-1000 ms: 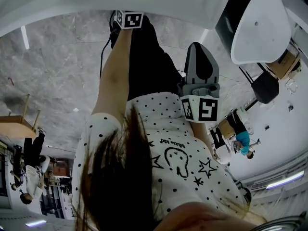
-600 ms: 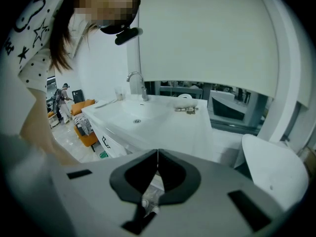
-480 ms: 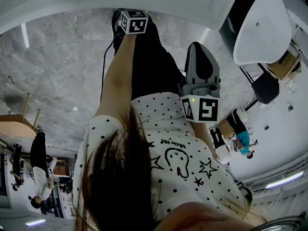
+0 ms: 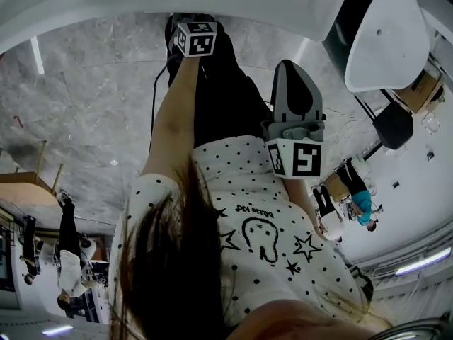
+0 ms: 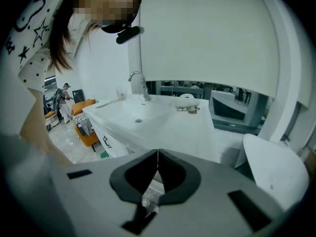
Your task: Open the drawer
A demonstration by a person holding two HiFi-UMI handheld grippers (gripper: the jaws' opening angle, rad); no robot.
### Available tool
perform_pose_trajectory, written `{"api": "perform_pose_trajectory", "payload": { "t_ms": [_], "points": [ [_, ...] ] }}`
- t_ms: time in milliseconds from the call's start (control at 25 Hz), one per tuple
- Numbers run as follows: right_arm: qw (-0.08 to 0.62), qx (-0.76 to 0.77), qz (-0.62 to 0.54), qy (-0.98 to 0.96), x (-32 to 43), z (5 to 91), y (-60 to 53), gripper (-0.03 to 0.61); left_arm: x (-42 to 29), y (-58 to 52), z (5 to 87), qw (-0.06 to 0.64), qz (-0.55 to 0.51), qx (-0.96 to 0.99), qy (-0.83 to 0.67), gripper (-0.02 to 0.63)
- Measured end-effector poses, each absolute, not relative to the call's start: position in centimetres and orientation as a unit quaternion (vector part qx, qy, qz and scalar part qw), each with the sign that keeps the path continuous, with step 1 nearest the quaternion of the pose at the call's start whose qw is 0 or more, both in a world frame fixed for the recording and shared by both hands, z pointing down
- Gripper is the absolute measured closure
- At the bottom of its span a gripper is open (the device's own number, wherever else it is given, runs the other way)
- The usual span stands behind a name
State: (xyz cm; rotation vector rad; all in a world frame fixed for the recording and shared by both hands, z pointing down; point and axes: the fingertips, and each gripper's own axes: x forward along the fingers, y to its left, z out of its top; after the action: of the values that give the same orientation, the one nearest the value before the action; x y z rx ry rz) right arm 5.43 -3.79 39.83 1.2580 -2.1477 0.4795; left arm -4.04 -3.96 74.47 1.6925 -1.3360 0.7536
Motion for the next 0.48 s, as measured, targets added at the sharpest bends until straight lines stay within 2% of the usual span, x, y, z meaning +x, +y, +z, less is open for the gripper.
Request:
{"api": "perform_pose_trajectory", "payload": {
  "t_ms": [480],
  "points": [
    [0.299,0.475,0.180,-0.808,5.3,39.9,-3.0,0.563,-3.9,-1.8,74.6,0.421,0.304,0.674,-0.525,0.474]
  ]
}}
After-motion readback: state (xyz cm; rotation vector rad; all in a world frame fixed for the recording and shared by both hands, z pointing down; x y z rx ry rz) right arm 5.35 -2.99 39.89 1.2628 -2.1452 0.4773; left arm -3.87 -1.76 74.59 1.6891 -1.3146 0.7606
